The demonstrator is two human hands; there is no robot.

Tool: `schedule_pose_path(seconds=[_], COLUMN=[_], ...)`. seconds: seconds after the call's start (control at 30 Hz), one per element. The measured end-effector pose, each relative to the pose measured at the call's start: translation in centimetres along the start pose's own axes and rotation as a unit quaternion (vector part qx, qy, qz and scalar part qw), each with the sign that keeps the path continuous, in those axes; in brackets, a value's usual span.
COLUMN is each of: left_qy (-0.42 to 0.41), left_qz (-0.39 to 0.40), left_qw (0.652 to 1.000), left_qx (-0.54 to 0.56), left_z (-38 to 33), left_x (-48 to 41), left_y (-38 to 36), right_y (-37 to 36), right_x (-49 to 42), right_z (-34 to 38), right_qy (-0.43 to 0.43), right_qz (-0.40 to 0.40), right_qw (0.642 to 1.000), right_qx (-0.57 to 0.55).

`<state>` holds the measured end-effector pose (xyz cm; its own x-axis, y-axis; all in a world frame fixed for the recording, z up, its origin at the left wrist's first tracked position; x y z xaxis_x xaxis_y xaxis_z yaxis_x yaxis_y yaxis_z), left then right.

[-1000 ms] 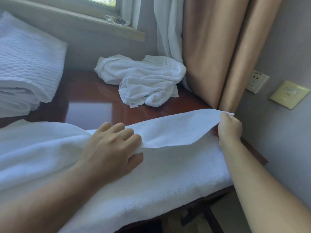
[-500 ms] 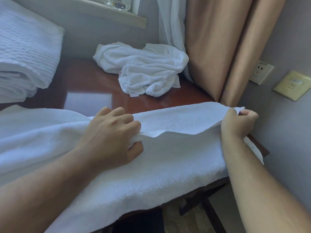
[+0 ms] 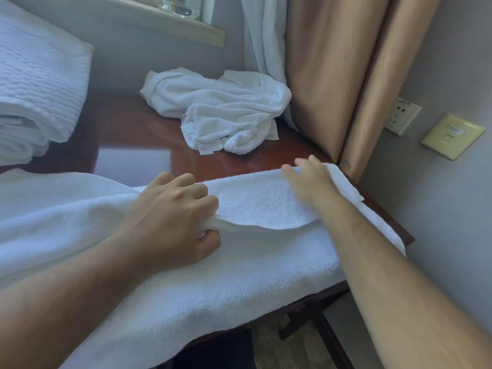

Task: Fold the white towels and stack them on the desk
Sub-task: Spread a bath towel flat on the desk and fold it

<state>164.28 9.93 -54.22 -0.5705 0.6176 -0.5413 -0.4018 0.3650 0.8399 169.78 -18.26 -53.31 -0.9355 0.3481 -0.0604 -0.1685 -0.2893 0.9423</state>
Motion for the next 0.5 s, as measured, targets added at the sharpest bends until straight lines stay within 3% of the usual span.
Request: schedule_pose_path(seconds=[0.07, 0.23, 0.37, 0.43, 0.5], left_qy=[-0.006, -0.015, 0.001, 0.038, 0.085], left_qz=[0.009, 0.007, 0.117, 0.170, 0.181], left_qw=[1.000, 1.000, 0.992, 0.985, 0.979], left_qx=[-0.001, -0.014, -0.040, -0.005, 0.049], left_z=[0.2, 1.2, 2.2, 3.7, 6.2], left_x=[0.2, -0.1, -0.4, 0.1, 1.4], left_y=[-0.2, -0.5, -0.2, 1.0, 3.2], right_y=[-2.4, -3.4, -2.3, -1.9, -2.1], right_x=[0.4, -0.1, 0.8, 2.1, 3.9], right_z=[0.0, -0.5, 0.7, 2.0, 4.7], right_qy=[-0.042, -0.055, -0.012, 0.031, 0.091], right_qz=[0.077, 0.055, -0.061, -0.138, -0.149], right_qw=[0.994, 0.993, 0.996, 0.989, 0.985], right_qx=[0.064, 0.086, 0.064, 0.040, -0.007])
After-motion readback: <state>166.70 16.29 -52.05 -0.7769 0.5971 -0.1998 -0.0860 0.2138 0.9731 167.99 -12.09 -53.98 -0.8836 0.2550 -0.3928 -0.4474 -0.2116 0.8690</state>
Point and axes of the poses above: each hand's wrist, its own x-axis away from the middle knuckle, its own y-axis out of the back of the hand, z = x × y, the point moved 3 cm from there along -x, towards the middle knuckle
